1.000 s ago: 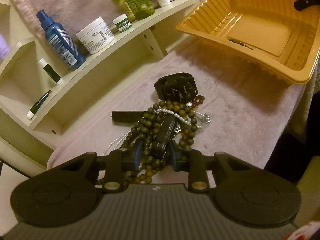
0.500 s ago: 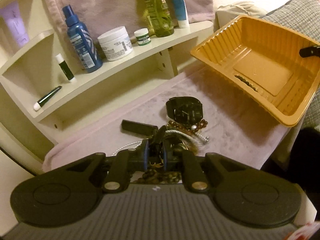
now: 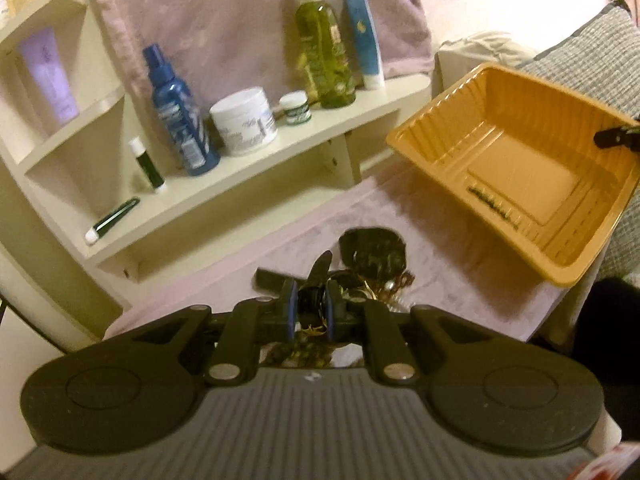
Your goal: Organize jewelry
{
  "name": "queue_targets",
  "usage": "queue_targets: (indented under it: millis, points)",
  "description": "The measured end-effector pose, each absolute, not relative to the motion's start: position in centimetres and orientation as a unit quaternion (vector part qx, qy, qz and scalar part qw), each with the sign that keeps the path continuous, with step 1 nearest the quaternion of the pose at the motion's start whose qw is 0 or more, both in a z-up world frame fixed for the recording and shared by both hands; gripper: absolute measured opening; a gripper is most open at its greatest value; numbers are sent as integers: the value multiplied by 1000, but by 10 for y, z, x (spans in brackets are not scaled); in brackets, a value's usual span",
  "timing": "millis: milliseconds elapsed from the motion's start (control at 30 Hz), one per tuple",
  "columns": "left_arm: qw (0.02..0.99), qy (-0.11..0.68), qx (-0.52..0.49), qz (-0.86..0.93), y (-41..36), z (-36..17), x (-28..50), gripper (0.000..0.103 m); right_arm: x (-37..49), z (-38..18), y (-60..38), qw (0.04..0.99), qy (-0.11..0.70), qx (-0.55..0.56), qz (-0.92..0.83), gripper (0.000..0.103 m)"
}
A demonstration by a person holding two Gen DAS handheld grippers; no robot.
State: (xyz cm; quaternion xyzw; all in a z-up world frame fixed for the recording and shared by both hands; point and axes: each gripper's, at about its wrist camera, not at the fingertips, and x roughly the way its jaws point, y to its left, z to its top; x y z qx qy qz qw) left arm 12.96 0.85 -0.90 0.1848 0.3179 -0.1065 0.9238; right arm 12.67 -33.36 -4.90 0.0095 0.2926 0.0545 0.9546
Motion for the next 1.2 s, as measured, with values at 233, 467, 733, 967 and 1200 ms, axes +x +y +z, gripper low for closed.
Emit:
queue_targets:
  millis: [233, 467, 733, 967, 1200]
  points:
    - [928, 300, 160, -151, -24, 3, 134, 12, 127, -49, -334, 955, 292, 9, 54, 4]
    - [924, 291, 123, -215, -69, 13, 136, 12, 126, -46, -330, 956, 290, 0, 56, 4]
    - [911, 304, 97, -261, -106, 1, 139, 12, 128, -46, -330, 956, 288, 3, 57, 4]
    - [900, 321, 99, -278, -120, -12, 135, 13, 129, -46, -331, 956, 288, 5, 57, 4]
    - [908, 307, 103, -265, -117, -12, 128, 16, 128, -47, -331, 956, 288, 6, 57, 4]
